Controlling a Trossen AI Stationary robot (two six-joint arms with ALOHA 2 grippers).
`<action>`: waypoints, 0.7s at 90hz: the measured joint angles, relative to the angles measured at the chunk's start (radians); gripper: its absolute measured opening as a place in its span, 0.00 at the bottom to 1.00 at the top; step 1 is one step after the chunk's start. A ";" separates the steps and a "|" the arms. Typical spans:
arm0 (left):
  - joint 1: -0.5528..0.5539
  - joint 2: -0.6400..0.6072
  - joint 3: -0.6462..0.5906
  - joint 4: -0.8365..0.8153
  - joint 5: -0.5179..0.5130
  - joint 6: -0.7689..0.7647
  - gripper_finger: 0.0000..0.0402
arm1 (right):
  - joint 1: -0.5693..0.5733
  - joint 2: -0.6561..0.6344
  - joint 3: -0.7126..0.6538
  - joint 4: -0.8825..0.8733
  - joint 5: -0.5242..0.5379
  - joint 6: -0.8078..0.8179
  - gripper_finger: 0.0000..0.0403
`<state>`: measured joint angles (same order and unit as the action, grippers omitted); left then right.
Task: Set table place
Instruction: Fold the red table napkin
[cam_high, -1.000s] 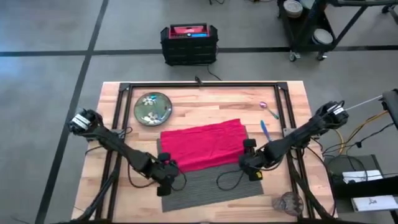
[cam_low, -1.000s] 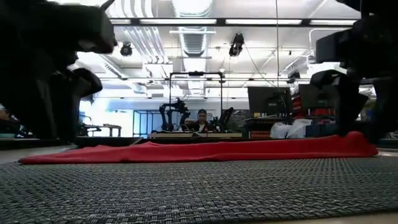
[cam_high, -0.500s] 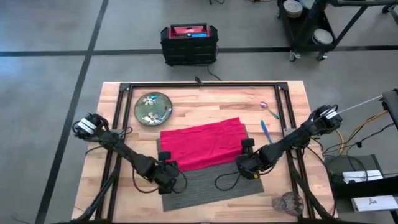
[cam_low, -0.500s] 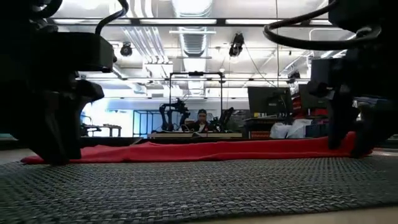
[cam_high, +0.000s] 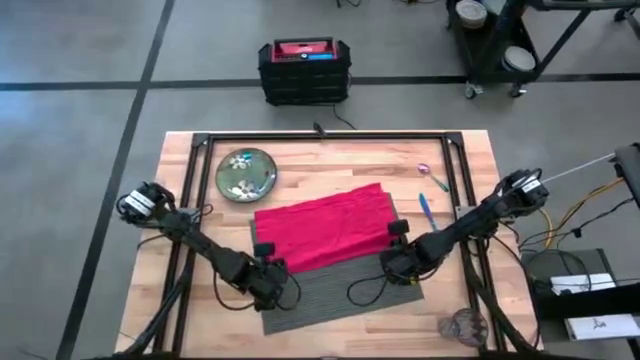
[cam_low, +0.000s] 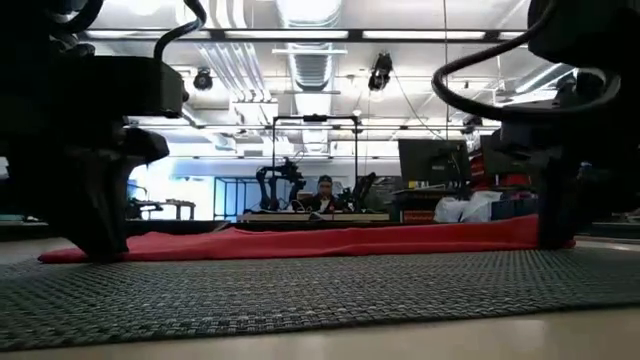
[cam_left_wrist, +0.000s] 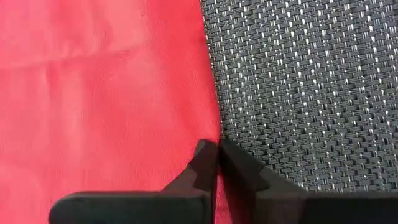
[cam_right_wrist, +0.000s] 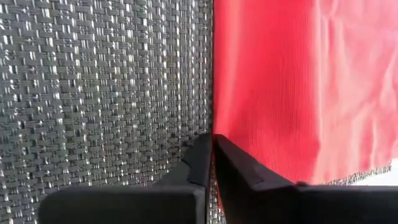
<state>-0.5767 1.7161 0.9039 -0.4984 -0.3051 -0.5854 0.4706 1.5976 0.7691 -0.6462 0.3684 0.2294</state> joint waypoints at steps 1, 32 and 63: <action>0.000 -0.003 0.000 0.000 0.000 0.000 0.00 | 0.000 0.000 0.002 -0.006 0.000 0.002 0.02; -0.012 -0.140 -0.004 -0.052 0.057 -0.028 0.00 | 0.016 -0.006 0.112 -0.151 -0.077 0.048 0.00; -0.086 -0.097 -0.005 -0.050 0.040 -0.097 0.00 | 0.090 -0.006 0.103 -0.079 -0.107 0.128 0.00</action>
<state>-0.6624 1.6188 0.8989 -0.5488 -0.2653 -0.6823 0.5605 1.5917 0.8723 -0.7248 0.2616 0.3576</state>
